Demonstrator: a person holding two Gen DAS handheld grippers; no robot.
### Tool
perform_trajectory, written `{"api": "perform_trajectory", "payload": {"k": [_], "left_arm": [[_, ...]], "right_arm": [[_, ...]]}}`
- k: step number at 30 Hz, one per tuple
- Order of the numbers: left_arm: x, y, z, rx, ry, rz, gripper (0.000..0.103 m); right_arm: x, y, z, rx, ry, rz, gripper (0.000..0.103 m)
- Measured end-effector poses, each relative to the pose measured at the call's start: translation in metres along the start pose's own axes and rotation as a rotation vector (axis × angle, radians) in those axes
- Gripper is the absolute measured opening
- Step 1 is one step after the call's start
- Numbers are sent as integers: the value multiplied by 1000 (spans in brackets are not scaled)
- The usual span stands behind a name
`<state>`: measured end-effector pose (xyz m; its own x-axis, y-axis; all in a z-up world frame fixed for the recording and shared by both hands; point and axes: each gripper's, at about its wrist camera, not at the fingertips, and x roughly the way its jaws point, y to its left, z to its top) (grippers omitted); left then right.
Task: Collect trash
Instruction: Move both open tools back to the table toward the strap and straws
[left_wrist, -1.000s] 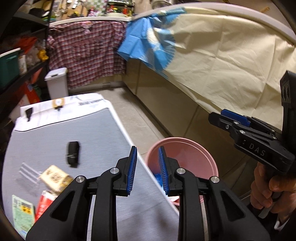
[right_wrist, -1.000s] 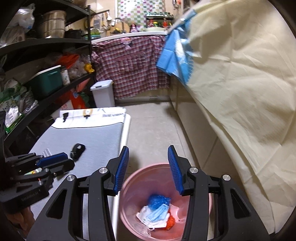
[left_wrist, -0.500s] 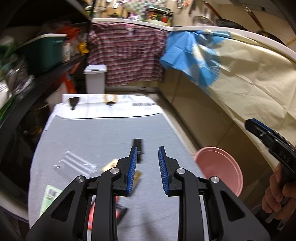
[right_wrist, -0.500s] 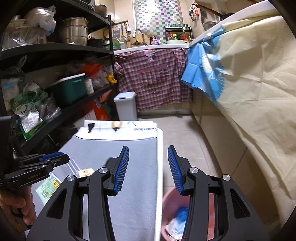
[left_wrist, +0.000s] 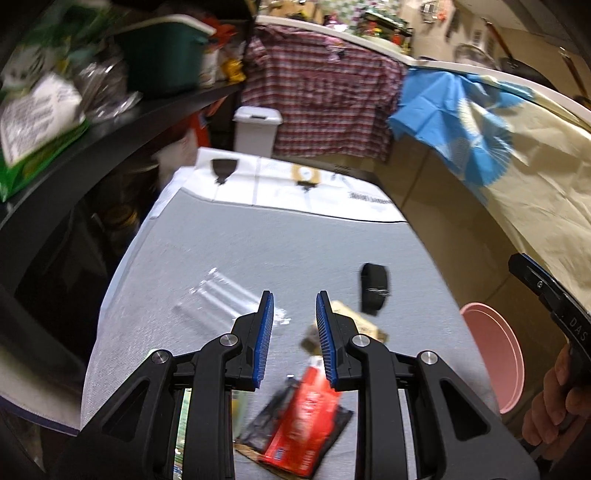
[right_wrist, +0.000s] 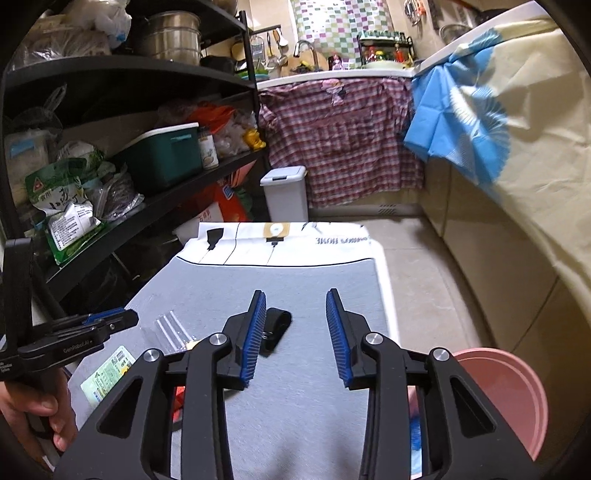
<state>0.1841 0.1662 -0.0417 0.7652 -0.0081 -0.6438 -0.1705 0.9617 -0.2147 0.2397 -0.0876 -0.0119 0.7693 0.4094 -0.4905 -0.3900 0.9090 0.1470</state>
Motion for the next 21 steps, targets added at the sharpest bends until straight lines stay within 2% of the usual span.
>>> {"api": "perform_trajectory", "payload": {"k": [9, 16, 19, 21], "left_arm": [[27, 41, -12, -103, 44, 65, 24], [50, 58, -15, -175, 102, 65, 24], [55, 62, -16, -196, 117, 66, 33], [61, 64, -17, -206, 135, 79, 34]], "right_arm": [[50, 13, -11, 4, 48, 8, 36], [86, 16, -19, 15, 108, 16, 38], [99, 19, -23, 4, 140, 22, 43], [108, 20, -27, 3, 163, 25, 45]]}}
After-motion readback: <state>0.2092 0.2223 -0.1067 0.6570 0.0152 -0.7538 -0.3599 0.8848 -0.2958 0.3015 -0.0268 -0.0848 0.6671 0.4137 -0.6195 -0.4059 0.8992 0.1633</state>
